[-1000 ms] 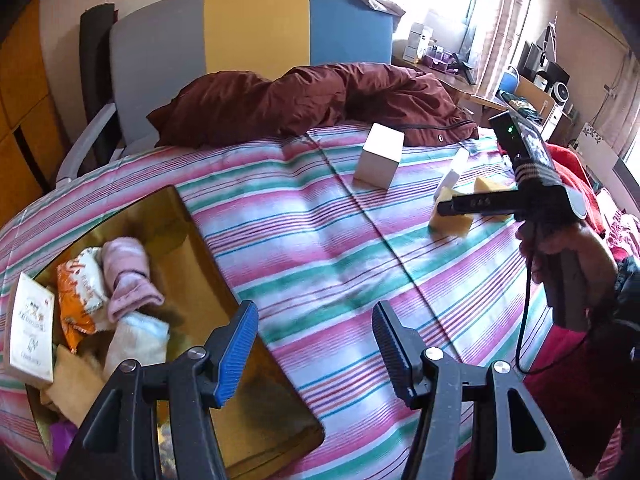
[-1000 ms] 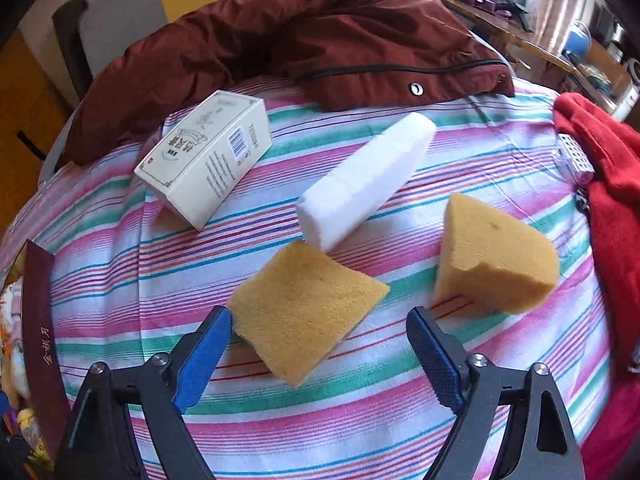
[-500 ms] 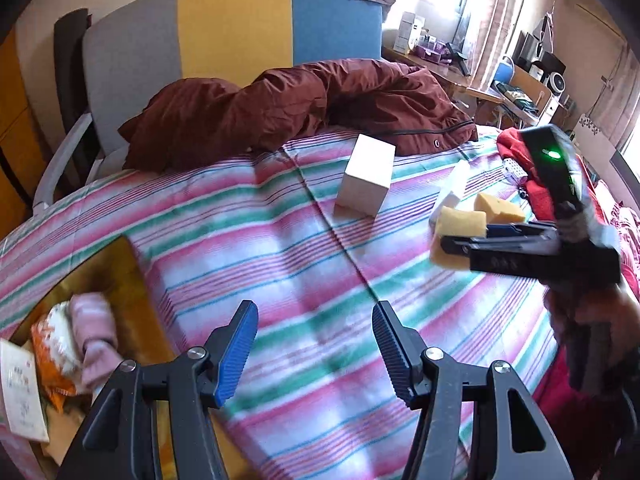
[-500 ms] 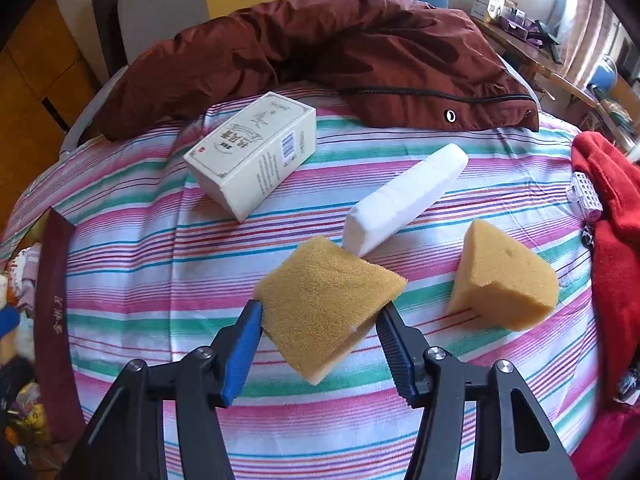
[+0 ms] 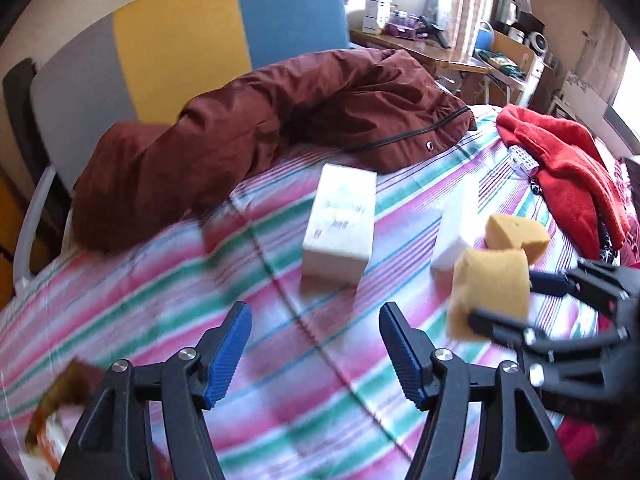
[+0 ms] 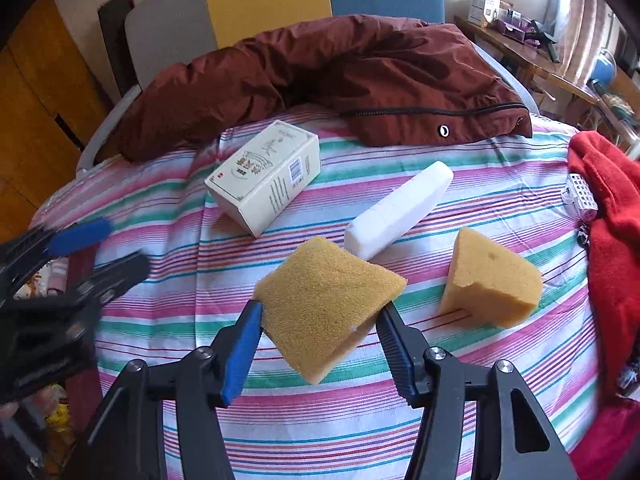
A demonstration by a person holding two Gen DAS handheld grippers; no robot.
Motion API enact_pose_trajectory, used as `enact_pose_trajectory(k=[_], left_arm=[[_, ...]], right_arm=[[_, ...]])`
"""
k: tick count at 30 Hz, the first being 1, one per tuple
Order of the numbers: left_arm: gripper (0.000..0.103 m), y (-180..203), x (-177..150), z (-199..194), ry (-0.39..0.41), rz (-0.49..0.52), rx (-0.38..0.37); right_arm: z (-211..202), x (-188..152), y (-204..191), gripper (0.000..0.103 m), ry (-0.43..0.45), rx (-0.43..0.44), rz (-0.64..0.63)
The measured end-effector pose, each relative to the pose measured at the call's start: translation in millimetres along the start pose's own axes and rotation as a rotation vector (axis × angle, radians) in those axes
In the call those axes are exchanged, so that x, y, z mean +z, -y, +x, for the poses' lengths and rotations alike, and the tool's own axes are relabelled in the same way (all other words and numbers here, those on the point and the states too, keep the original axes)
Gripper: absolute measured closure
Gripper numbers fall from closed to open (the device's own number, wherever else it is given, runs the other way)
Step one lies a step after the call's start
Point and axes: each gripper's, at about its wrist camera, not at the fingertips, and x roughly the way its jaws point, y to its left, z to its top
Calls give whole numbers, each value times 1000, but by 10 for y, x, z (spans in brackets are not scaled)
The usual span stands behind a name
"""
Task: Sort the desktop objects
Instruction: 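Grasp a yellow sponge with the right tool while the left tool grasps a white box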
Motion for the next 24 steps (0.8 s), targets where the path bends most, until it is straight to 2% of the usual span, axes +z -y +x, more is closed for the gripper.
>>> enact_pose_trajectory(k=[11, 14, 17, 19, 22, 24], left_arm=[[31, 173, 453, 572, -27, 115, -3], [21, 227, 515, 709, -34, 157, 17], [23, 189, 547, 861, -57, 146, 26], [43, 147, 542, 927, -71, 127, 22], [50, 109, 505, 948, -71, 110, 4], [51, 105, 463, 902, -61, 108, -1]], right_arm=[[-15, 1, -11, 44, -4, 36, -7], [18, 1, -20, 44, -16, 37, -12], [37, -3, -14, 44, -20, 32, -14], [45, -5, -16, 44, -20, 26, -17], [82, -11, -29, 43, -31, 18, -29], [103, -15, -42, 43, -35, 10, -39]])
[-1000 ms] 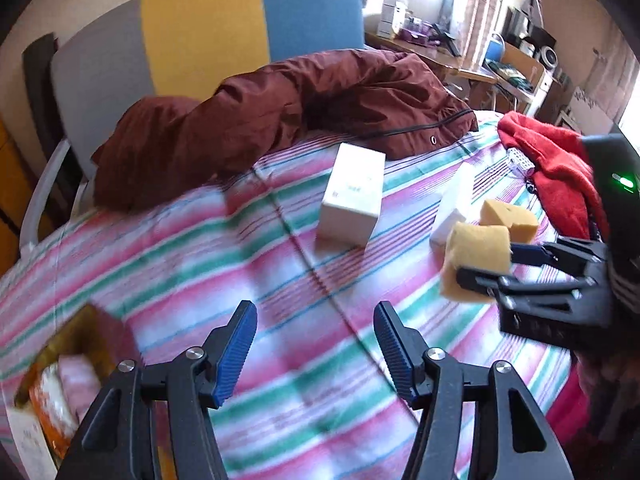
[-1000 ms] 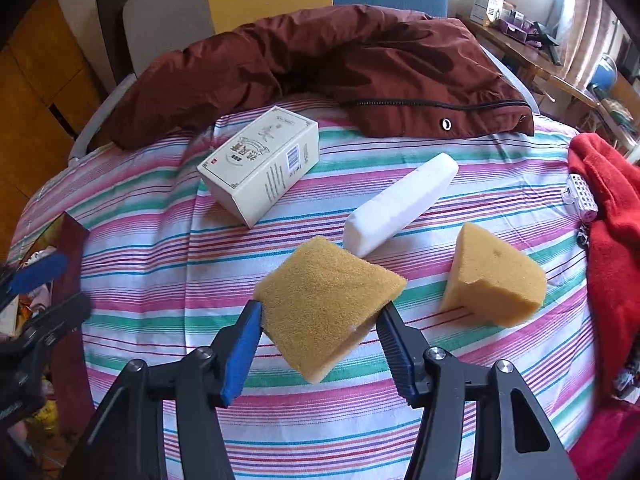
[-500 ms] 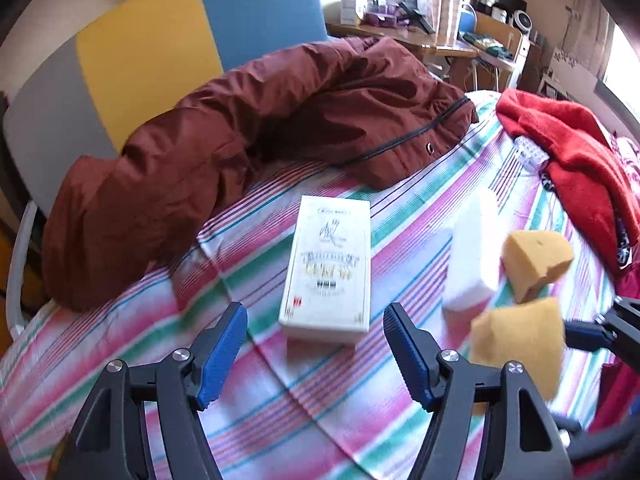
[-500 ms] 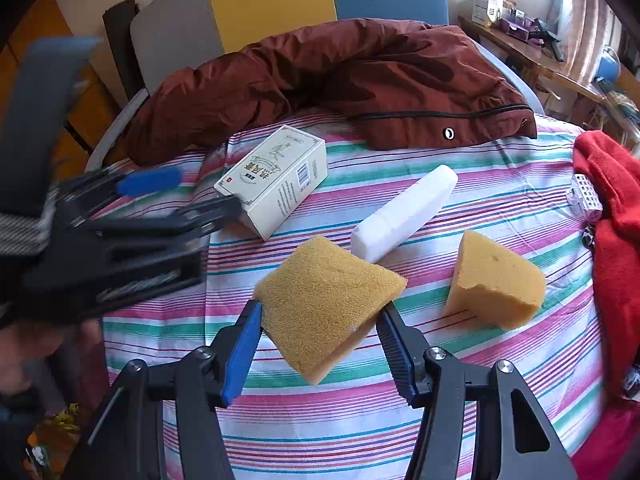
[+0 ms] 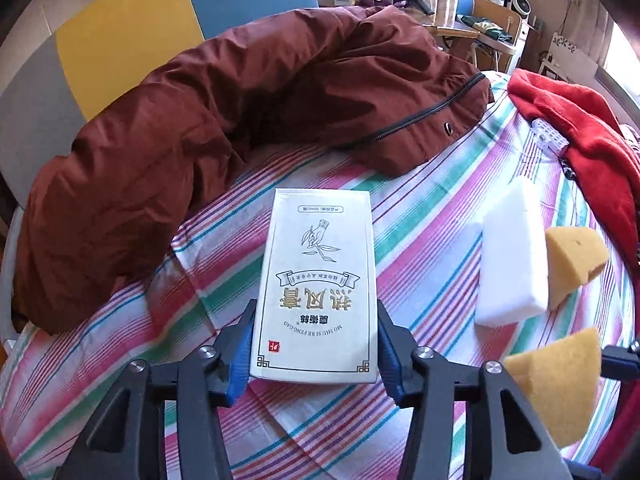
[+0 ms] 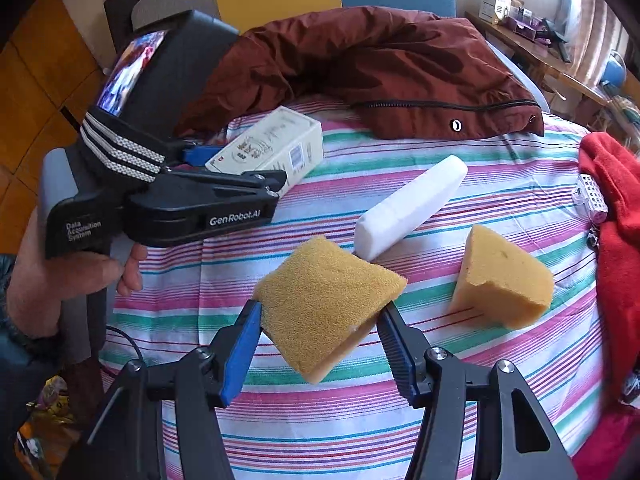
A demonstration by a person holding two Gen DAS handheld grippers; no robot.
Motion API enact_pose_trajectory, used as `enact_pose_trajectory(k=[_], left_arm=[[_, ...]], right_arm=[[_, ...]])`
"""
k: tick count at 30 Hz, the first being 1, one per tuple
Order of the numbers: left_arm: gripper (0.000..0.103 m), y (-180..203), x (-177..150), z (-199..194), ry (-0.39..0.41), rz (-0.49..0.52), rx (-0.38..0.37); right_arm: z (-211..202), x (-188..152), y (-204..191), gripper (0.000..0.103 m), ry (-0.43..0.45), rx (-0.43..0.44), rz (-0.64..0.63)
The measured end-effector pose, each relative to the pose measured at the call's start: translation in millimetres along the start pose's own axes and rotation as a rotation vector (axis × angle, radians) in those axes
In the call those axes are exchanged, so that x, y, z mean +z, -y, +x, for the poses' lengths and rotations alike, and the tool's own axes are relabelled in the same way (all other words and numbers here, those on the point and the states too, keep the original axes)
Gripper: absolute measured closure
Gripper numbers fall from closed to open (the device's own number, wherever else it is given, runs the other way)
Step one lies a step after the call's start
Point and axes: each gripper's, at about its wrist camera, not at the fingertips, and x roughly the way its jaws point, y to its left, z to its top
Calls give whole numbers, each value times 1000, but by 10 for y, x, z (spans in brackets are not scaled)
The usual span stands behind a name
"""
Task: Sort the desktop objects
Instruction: 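Grasp a yellow sponge with the right tool while the left tool grasps a white box, then carry the white box and yellow sponge to the gold tray and release them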
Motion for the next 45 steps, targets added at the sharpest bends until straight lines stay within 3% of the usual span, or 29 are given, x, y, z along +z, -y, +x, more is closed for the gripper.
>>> enact_pose_trajectory(k=[6, 16, 26, 30, 35, 36, 37, 42, 45], left_arm=[[51, 1, -146, -347, 69, -53, -39], [51, 38, -559, -1119, 133, -129, -59], [51, -327, -1184, -2322, 295, -279, -18], [51, -631, -1588, -2802, 354, -339, 53], [51, -1106, -2281, -3145, 354, -460, 149], [51, -1182, -2423, -3179, 351, -486, 162], [51, -1283, -2615, -3217, 345, -523, 178], [51, -1545, -3320, -3204, 301, -648, 214], [51, -1634, -3649, -3074, 263, -711, 199]], right_arm=[[30, -11, -32, 44, 0, -12, -22], [-14, -38, -160, 44, 39, 39, -98], [-163, -95, -293, 44, 109, 44, -161], [-215, -136, -381, 44, 130, 50, -185], [-289, -230, -593, 44, 161, 70, -246], [-316, -258, -644, 44, 170, 77, -257], [-341, -279, -673, 44, 182, 154, -332], [-426, -392, -859, 44, 209, 187, -373], [-453, -467, -982, 44, 203, 196, -394]])
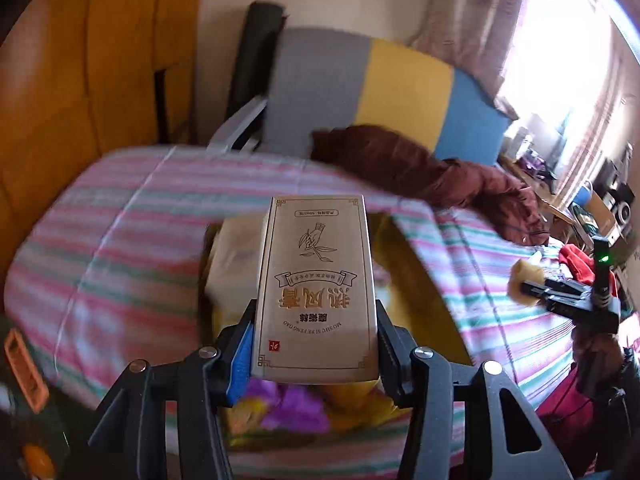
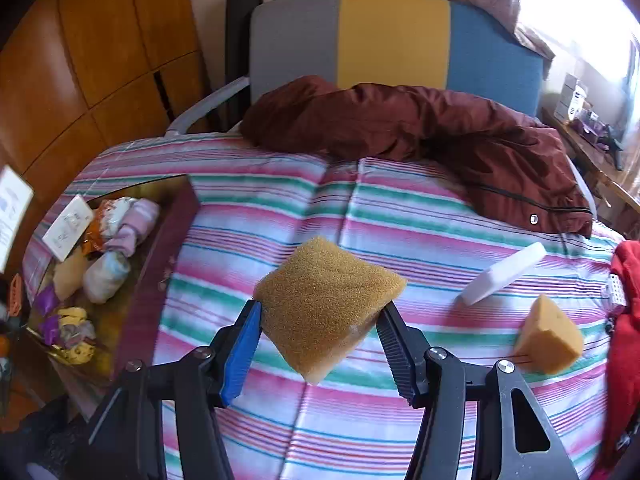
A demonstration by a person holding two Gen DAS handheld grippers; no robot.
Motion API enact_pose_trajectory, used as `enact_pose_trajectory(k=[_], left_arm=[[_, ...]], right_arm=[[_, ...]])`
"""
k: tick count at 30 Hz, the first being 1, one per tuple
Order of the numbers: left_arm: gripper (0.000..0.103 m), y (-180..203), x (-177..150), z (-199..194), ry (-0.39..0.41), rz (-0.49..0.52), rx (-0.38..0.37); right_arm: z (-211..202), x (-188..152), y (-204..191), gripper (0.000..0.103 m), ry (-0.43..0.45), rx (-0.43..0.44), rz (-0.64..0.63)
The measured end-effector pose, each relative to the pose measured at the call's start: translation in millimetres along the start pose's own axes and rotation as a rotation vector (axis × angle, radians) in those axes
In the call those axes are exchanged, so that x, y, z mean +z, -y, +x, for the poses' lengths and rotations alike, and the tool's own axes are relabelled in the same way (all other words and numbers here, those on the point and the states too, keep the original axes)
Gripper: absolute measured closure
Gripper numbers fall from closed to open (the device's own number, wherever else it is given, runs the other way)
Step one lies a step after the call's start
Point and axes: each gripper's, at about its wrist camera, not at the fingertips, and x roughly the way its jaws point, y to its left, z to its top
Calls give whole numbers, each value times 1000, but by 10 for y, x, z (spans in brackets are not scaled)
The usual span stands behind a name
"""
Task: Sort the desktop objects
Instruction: 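Carry the white box and yellow sponge to the gold tray and release them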
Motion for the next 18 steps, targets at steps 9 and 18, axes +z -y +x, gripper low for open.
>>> enact_pose_trajectory(k=[9, 18], left_arm=[[51, 30, -365, 273, -57, -25, -78], [51, 133, -405, 567, -78, -9, -102]], right_arm=[[-175, 0, -582, 44, 38, 78, -53], [-223, 77, -1383, 44, 45, 202, -200]])
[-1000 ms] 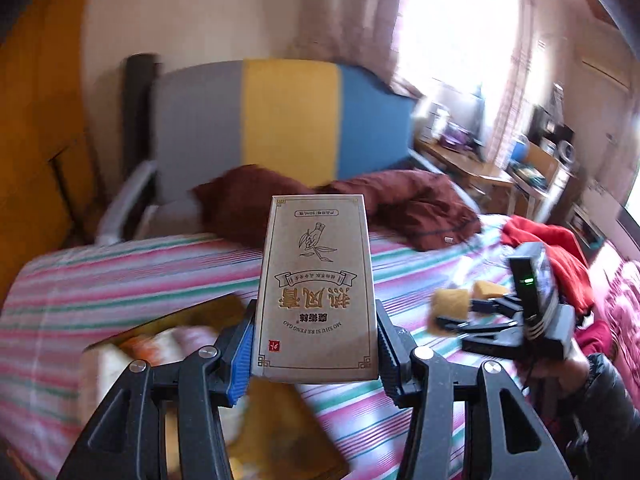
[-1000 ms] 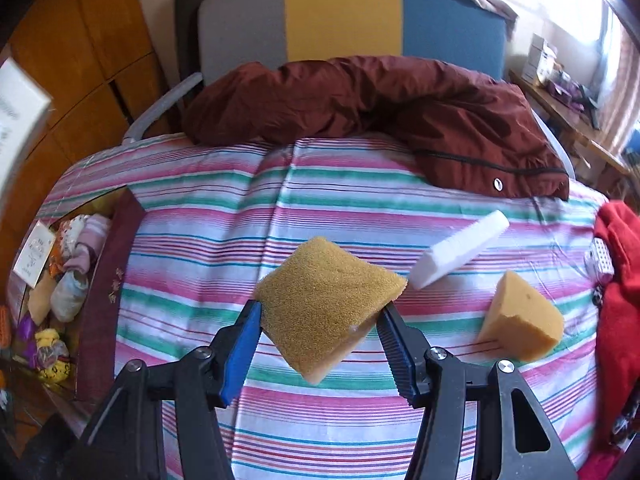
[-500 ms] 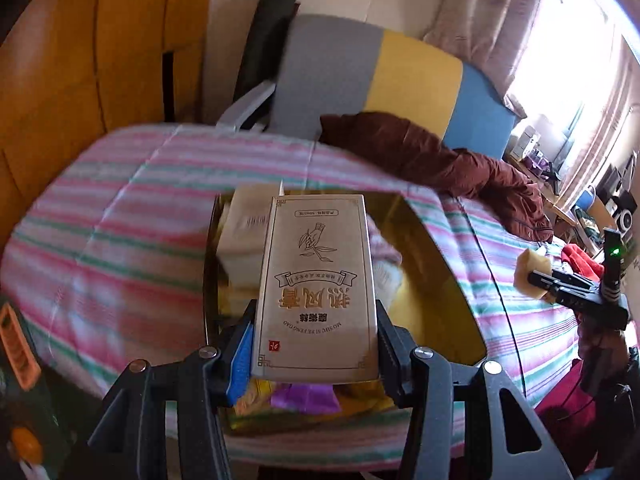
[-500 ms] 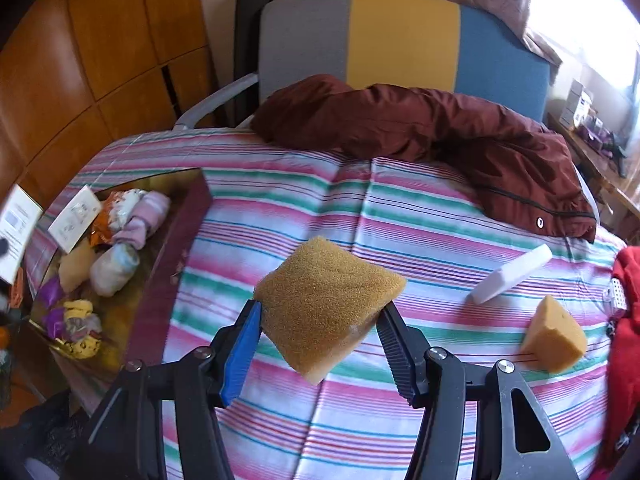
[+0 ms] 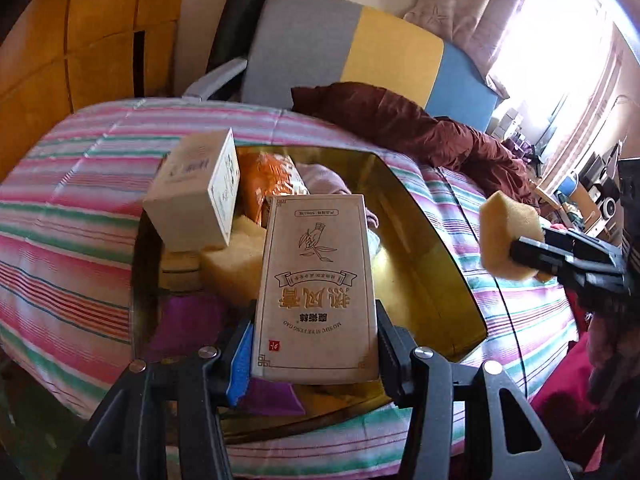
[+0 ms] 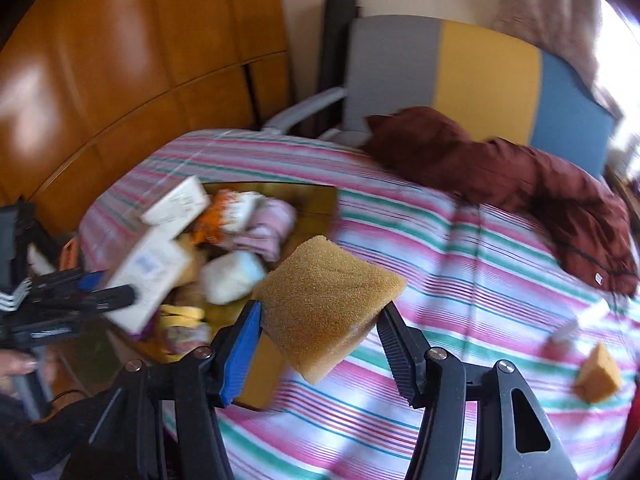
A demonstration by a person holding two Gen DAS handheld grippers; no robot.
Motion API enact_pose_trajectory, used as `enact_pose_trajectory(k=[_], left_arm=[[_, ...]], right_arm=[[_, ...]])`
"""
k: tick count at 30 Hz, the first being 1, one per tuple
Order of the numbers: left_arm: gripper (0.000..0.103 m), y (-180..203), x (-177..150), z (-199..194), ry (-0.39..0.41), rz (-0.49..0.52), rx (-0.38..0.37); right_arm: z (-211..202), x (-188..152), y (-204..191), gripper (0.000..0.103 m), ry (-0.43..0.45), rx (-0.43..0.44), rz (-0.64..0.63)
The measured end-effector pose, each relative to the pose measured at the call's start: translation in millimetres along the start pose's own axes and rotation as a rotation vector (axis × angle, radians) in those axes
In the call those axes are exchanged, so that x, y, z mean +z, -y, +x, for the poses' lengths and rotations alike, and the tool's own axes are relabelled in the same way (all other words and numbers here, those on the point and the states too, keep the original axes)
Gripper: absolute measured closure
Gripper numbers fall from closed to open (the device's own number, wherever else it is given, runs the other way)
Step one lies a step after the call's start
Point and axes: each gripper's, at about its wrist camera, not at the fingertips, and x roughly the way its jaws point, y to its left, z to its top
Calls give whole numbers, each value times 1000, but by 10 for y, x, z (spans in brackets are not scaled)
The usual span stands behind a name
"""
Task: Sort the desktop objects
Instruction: 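Carry the white box and yellow sponge to the gold tray and release them, then move both tools back toward the white eraser and last yellow sponge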
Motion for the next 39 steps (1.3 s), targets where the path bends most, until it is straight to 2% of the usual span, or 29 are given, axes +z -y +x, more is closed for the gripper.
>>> enact_pose_trajectory(k=[4, 7, 13, 16, 19, 21, 26, 34, 39], left_arm=[[51, -6, 21, 157, -20, 23, 19], [51, -63, -2, 231, -42, -1, 3], [46, -150, -88, 102, -30, -17, -1], [45, -188, -88, 18, -11, -37, -21], [45, -234, -86, -115, 21, -55, -42], [45, -267, -68, -204, 49, -70, -52], [45, -310, 5, -347, 92, -81, -9], [45, -8, 133, -552, 150, 16, 37], [45, 231, 204, -561, 156, 85, 43]], right_arm=[[224, 10, -325, 43, -49, 41, -67], [407, -23, -520, 43, -91, 28, -122], [640, -100, -680, 37, -158, 0, -181], [672, -119, -651, 35, -168, 2, -172], [664, -138, -619, 25, -174, 20, -154], [647, -160, -612, 25, -171, 21, -148], [586, -177, -534, 25, -160, 12, -121], [355, -161, -284, 25, -113, -27, -70], [230, -151, -126, 25, -86, -52, -38]])
